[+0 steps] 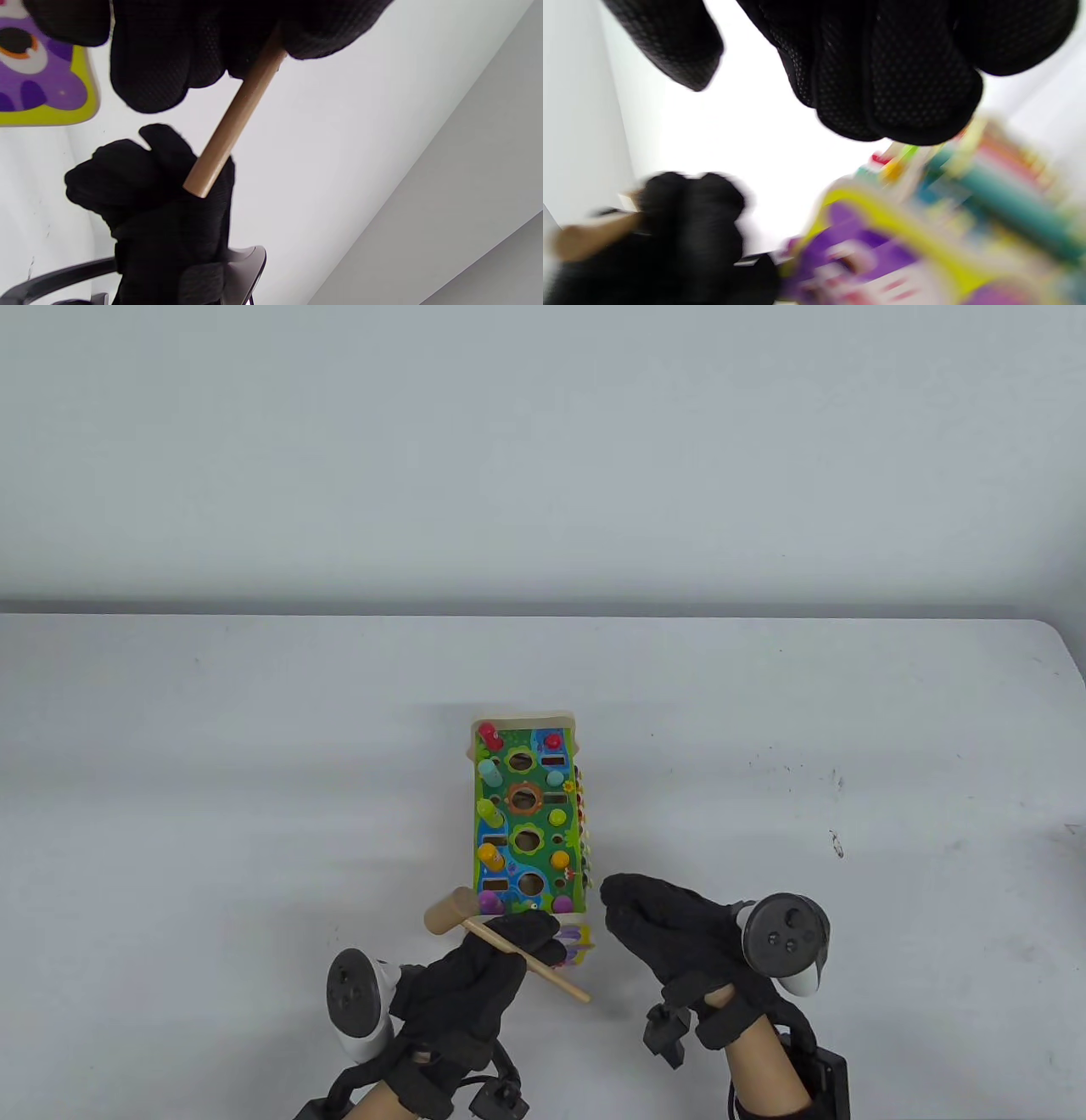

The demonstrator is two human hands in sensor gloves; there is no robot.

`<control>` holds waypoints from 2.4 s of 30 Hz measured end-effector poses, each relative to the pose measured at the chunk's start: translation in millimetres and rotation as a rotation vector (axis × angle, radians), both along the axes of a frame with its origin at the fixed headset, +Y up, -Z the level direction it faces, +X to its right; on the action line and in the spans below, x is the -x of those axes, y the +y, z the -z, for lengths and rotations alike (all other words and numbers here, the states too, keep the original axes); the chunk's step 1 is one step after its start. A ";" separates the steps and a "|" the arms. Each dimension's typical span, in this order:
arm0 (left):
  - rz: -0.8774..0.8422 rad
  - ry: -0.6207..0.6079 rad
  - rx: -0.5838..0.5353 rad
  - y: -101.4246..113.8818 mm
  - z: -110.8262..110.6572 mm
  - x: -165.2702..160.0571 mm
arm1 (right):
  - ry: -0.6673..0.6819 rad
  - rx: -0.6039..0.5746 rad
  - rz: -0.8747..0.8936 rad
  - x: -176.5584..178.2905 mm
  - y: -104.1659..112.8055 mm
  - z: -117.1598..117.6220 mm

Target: Whack-a-mole

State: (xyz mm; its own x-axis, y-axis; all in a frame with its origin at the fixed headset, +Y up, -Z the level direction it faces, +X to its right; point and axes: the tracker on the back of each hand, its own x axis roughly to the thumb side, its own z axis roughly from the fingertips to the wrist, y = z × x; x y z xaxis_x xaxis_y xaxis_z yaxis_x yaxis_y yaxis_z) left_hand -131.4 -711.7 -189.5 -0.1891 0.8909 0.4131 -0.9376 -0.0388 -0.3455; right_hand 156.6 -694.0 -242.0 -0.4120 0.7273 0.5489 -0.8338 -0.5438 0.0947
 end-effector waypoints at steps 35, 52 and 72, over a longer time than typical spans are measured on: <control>0.579 0.303 -0.108 17.4 21.8 102.5 | -0.355 -0.010 -0.598 -33.9 -34.3 20.8; 0.543 0.310 -0.214 25.2 16.3 107.6 | -0.365 0.007 -0.542 -36.8 -33.8 19.3; 0.577 0.383 -0.251 19.8 19.2 104.2 | -0.372 0.021 -0.530 -37.5 -32.7 18.9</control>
